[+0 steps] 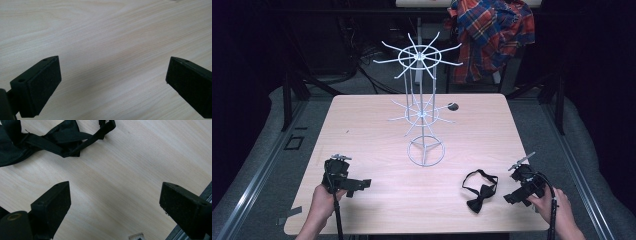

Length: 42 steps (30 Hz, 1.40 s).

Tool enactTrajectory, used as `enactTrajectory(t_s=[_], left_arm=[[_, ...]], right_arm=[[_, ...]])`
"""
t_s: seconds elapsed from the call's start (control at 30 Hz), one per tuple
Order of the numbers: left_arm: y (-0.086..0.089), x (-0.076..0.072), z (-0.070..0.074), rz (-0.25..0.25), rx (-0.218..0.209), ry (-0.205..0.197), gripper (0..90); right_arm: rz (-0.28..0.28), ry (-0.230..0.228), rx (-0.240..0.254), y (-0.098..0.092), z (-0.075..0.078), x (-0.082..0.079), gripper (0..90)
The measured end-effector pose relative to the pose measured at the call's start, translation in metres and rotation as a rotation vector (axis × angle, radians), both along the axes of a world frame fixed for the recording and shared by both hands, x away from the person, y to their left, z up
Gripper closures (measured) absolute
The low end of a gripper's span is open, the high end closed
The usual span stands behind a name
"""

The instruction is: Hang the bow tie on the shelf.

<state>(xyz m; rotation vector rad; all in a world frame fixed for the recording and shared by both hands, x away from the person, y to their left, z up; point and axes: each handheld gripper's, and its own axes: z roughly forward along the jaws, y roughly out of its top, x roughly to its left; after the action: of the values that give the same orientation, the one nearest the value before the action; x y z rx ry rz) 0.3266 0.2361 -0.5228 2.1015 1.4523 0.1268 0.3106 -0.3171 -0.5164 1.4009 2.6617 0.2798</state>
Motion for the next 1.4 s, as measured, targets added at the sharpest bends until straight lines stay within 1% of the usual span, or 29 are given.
enactTrajectory(t_s=[0.13, 0.17, 0.2, 0.23, 0.27, 0.3, 0.33, 0.37, 0.4, 0.43, 0.5, 0.53, 0.57, 0.6, 0.63, 0.7, 0.77, 0.8, 0.87, 1.0, 1.03, 1.07, 1.13, 1.17, 1.2, 1.23, 1.33, 1.37, 1.4], left_arm=[[0.002, -0.002, 0.000, 0.008, -0.006, 0.002, 0.1], [0.002, -0.002, 0.000, 0.010, -0.006, 0.002, 0.1], [0.003, -0.002, 0.000, 0.012, -0.007, 0.000, 0.1], [0.003, -0.002, 0.000, 0.012, -0.007, 0.000, 0.1], [0.003, -0.003, 0.000, 0.011, -0.004, 0.001, 0.1], [0.004, -0.003, 0.000, 0.012, -0.005, 0.002, 0.1], [0.005, -0.003, 0.000, 0.013, -0.006, 0.001, 0.1], [0.006, -0.004, 0.000, 0.019, -0.005, 0.001, 0.1], [0.007, -0.004, 0.000, 0.021, -0.004, 0.001, 0.1], [0.007, -0.004, 0.000, 0.023, -0.005, 0.002, 0.1], [0.008, -0.005, 0.000, 0.026, -0.005, 0.003, 0.1], [0.009, -0.006, 0.000, 0.027, -0.003, 0.002, 0.1], [0.009, -0.006, 0.000, 0.027, -0.002, 0.001, 0.1], [0.009, -0.007, 0.001, 0.026, 0.000, -0.001, 0.1], [0.009, -0.007, 0.001, 0.027, 0.000, -0.001, 0.1], [0.011, -0.008, 0.001, 0.032, -0.001, -0.001, 0.0], [0.011, -0.009, 0.001, 0.035, -0.004, -0.001, 0.1], [0.012, -0.009, 0.001, 0.037, -0.005, 0.000, 0.1], [0.012, -0.009, 0.001, 0.032, -0.002, -0.002, 0.1], [0.010, -0.008, 0.001, 0.025, 0.000, -0.003, 0.0], [0.010, -0.008, 0.001, 0.026, -0.003, -0.004, 0.0], [0.010, -0.008, 0.001, 0.026, -0.004, -0.005, 0.0], [0.010, -0.007, 0.001, 0.024, -0.004, -0.002, 0.0], [0.010, -0.007, 0.001, 0.026, -0.004, -0.002, 0.0], [0.010, -0.007, 0.001, 0.026, -0.004, -0.002, 0.0], [0.009, -0.007, 0.000, 0.025, -0.002, -0.003, 0.0], [0.008, -0.007, 0.001, 0.020, -0.002, -0.003, 0.0], [0.008, -0.007, 0.000, 0.019, -0.002, -0.003, 0.0], [0.008, -0.007, 0.000, 0.019, -0.002, -0.003, 0.0]], right_arm=[[-0.002, -0.003, 0.013, -0.001, 0.001, -0.001, 9.8], [-0.007, -0.014, -0.006, 0.000, 0.003, -0.001, 9.9], [-0.018, -0.027, 0.008, 0.001, 0.002, -0.002, 10.0], [-0.018, -0.027, 0.008, 0.001, 0.002, -0.002, 10.0], [0.001, -0.012, 0.013, 0.001, 0.004, -0.001, 10.1], [0.000, -0.024, -0.009, 0.003, 0.005, 0.000, 10.2], [0.002, -0.012, 0.042, 0.004, 0.003, 0.000, 10.3], [0.003, -0.026, 0.003, 0.006, 0.004, 0.002, 10.4], [0.007, -0.023, -0.002, 0.007, 0.004, 0.002, 10.4], [0.017, -0.011, 0.032, 0.008, 0.002, 0.003, 10.2], [0.033, -0.011, 0.033, 0.008, 0.003, 0.004, 8.6], [0.031, -0.009, 0.055, 0.009, 0.003, 0.003, 7.6], [0.037, -0.021, 0.036, 0.009, 0.003, 0.004, 7.0], [0.039, -0.013, 0.056, 0.010, 0.003, 0.004, 6.7], [0.044, -0.025, 0.048, 0.010, 0.004, 0.004, 6.6], [0.043, -0.034, 0.054, 0.011, 0.006, 0.005, 6.0], [0.045, -0.032, 0.058, 0.012, 0.007, 0.006, 5.9], [0.042, -0.046, 0.048, 0.013, 0.009, 0.006, 5.8], [0.036, -0.050, 0.073, 0.015, 0.010, 0.006, 5.6], [0.040, -0.058, 0.069, 0.016, 0.011, 0.006, 5.2], [0.040, -0.063, 0.054, 0.016, 0.012, 0.007, 5.2], [0.042, -0.054, 0.068, 0.017, 0.012, 0.007, 5.0], [0.041, -0.072, 0.071, 0.020, 0.013, 0.009, 5.1], [0.042, -0.070, 0.068, 0.021, 0.013, 0.009, 5.2], [0.045, -0.070, 0.073, 0.021, 0.014, 0.010, 5.2], [0.028, -0.084, 0.094, 0.022, 0.014, 0.010, 5.4], [0.045, -0.072, 0.098, 0.022, 0.016, 0.012, 5.6], [0.039, -0.076, 0.111, 0.022, 0.016, 0.012, 5.7], [0.039, -0.076, 0.111, 0.022, 0.016, 0.012, 5.7]])
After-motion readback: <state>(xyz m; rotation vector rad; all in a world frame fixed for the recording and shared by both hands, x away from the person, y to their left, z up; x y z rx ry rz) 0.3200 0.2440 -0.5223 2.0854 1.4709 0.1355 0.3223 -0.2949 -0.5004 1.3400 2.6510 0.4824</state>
